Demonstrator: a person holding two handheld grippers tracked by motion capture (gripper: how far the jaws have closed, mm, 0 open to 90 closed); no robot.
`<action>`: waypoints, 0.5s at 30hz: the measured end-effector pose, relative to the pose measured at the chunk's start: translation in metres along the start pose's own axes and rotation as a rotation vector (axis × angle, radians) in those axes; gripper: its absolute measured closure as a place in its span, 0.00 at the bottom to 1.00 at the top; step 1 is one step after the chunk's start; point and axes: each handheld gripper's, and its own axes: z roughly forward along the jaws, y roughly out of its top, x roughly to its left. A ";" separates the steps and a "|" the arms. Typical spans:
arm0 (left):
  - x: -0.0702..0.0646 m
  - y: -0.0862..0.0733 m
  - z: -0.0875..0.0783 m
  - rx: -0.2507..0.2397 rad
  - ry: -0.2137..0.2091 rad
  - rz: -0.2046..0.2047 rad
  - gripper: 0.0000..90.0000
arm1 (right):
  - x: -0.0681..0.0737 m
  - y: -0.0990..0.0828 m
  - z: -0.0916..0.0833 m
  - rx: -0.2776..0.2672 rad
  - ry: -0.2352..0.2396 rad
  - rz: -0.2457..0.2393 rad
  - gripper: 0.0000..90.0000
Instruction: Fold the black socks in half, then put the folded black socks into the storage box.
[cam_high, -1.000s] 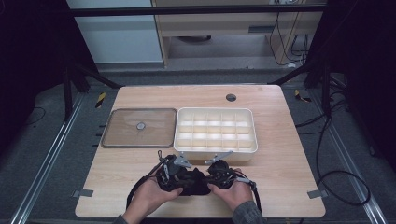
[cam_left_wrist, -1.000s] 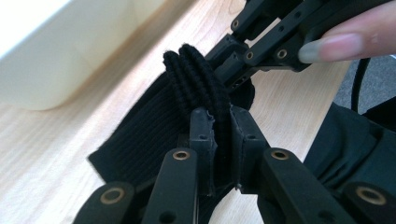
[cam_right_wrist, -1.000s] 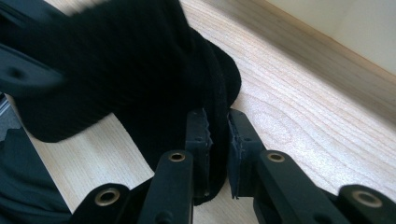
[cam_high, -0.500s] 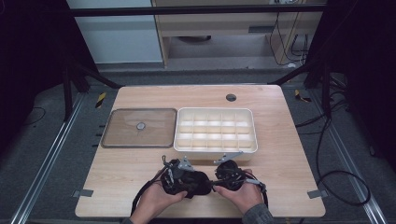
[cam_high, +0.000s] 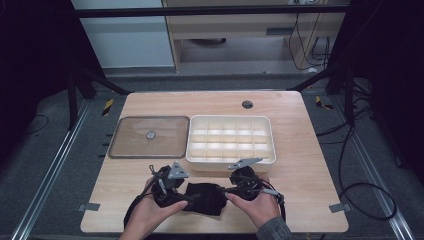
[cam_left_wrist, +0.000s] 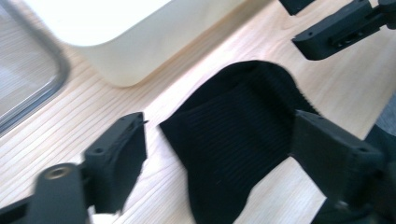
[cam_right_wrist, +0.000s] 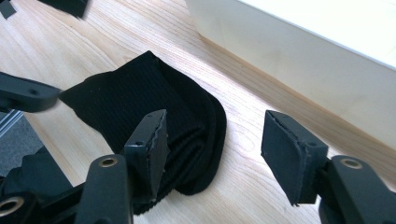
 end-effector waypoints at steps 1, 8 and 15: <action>0.002 -0.002 -0.001 0.000 0.006 -0.001 0.16 | 0.000 0.000 0.002 0.003 -0.002 -0.001 0.44; 0.011 -0.023 -0.007 0.015 0.035 -0.012 0.14 | 0.006 0.003 0.009 0.008 -0.004 0.007 0.41; 0.012 -0.043 -0.003 0.017 0.036 -0.010 0.17 | 0.004 0.004 0.015 0.023 -0.002 0.004 0.43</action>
